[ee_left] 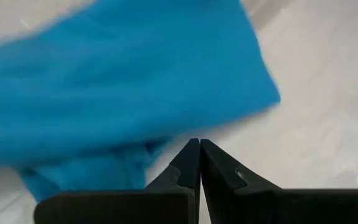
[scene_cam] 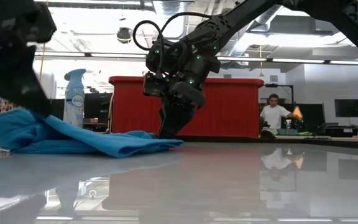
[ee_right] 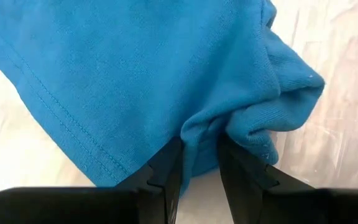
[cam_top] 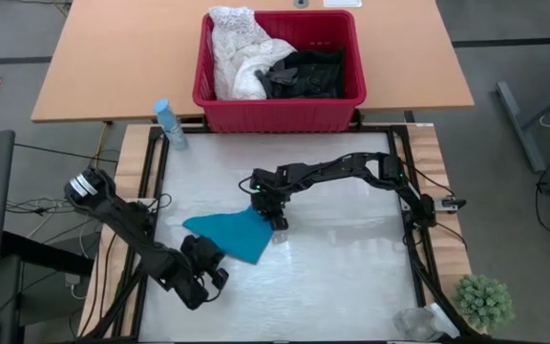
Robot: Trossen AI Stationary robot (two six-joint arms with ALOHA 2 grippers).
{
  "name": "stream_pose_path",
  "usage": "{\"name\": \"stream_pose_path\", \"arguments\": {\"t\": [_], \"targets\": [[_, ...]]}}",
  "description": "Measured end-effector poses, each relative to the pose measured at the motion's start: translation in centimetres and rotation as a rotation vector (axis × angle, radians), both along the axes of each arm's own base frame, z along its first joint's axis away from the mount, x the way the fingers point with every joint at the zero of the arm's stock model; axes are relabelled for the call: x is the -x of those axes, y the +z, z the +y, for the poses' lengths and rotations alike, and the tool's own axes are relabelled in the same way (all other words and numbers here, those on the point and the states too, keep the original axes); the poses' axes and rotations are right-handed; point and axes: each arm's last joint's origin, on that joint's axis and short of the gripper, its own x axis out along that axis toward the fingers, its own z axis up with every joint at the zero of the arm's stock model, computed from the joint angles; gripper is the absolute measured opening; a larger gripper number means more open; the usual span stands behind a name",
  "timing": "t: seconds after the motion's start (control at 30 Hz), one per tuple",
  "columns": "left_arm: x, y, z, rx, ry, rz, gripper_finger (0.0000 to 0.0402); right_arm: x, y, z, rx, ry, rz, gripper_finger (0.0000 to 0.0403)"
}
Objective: Fold laundry
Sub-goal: Fold the blue shorts
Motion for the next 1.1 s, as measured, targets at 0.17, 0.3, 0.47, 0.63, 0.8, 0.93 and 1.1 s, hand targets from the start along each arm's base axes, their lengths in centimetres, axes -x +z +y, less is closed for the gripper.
{"name": "stream_pose_path", "arguments": {"t": [0.17,0.3,0.47,0.63,0.8,0.93,1.1], "targets": [[0.1,-1.2,0.3,-0.028,0.038,0.058,0.0,0.0,0.0,0.0,0.0,0.0,0.0,0.0131],[0.8,-1.9,1.1,-0.042,0.059,0.116,0.0,0.0,0.0,0.1,0.0,0.002,0.0,0.0131],[1.8,-2.6,2.4,-0.088,0.185,0.094,0.0,0.0,0.0,0.1,0.006,0.02,-0.004,0.0131],[2.6,-3.6,3.4,-0.063,0.267,0.106,0.0,0.0,0.0,0.1,0.012,0.036,-0.007,0.0132],[4.3,-4.7,4.8,-0.018,0.458,0.073,0.0,0.0,0.0,0.2,-0.001,0.076,-0.015,0.0132],[4.7,-4.6,5.8,-0.016,0.527,0.026,0.0,0.0,0.0,0.2,-0.002,0.077,-0.015,0.0132],[3.9,-2.4,6.2,-0.057,0.504,-0.193,0.0,0.0,0.0,0.2,-0.001,0.084,-0.017,0.0132]]}}
